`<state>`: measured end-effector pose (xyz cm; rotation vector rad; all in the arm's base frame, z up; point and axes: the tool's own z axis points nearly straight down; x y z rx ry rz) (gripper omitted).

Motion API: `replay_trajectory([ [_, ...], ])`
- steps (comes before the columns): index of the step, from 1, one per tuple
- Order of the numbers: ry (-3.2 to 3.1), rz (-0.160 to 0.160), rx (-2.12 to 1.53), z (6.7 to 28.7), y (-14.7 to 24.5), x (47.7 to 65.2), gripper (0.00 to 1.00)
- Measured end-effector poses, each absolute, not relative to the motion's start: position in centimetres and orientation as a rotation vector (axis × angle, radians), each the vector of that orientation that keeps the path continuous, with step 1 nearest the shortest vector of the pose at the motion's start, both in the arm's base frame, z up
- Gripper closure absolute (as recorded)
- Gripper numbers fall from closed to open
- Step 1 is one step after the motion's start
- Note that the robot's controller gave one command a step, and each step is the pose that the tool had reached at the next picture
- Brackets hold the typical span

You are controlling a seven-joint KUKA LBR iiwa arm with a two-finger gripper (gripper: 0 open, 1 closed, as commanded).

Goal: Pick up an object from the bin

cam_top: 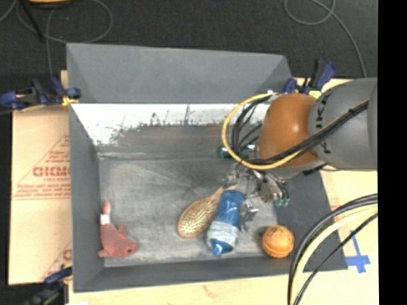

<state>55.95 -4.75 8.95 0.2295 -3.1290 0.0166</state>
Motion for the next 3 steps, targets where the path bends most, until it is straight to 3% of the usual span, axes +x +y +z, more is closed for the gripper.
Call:
replay_trajectory([
  [1,-3.118,0.023,0.297,8.98,-3.85,56.47,0.00],
  [2,-3.117,0.020,0.299,9.00,-3.80,56.45,1.00],
  [3,-3.117,0.021,0.300,9.00,-3.79,56.45,1.00],
])
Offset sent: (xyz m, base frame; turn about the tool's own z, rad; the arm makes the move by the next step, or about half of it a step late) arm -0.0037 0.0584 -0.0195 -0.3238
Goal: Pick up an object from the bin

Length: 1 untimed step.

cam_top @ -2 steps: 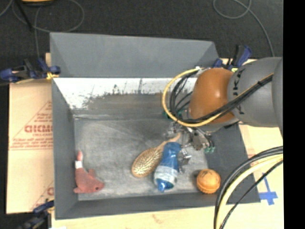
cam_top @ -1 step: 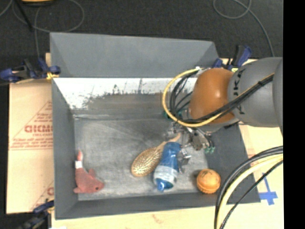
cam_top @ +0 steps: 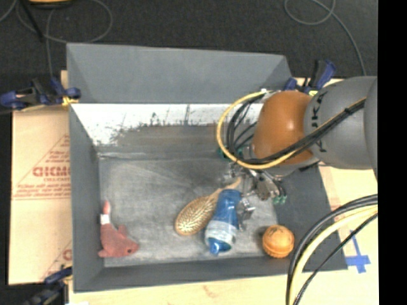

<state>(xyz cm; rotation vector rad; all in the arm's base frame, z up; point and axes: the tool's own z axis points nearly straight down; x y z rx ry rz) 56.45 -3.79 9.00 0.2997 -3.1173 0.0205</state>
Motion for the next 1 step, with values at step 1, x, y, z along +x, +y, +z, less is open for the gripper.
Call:
replay_trajectory([
  [1,-3.119,0.012,0.397,10.60,-1.90,56.61,1.00],
])
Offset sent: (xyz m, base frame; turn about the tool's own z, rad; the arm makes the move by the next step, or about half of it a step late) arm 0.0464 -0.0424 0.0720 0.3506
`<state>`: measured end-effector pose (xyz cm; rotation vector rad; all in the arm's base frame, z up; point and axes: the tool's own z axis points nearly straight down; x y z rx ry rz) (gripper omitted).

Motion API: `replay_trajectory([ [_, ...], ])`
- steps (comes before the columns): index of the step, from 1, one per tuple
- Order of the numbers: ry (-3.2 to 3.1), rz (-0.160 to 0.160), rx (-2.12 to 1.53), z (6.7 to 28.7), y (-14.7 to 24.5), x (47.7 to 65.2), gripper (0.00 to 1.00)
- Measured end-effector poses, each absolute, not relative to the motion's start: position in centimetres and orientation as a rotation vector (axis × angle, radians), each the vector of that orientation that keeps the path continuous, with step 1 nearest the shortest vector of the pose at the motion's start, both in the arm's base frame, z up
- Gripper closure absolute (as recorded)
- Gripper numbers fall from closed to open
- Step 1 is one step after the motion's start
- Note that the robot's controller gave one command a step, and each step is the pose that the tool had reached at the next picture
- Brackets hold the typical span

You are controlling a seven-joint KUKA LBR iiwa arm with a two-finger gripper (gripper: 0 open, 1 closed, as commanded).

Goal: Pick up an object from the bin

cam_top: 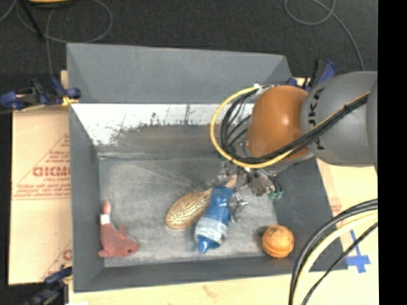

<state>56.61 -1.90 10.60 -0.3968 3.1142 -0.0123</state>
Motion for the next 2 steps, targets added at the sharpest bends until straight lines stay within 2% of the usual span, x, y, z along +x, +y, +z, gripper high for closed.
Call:
replay_trajectory([
  [1,3.115,0.003,-0.367,12.9,-2.8,58.3,1.00],
  [2,3.058,-0.003,-0.701,23.5,-2.9,53.4,1.00],
])
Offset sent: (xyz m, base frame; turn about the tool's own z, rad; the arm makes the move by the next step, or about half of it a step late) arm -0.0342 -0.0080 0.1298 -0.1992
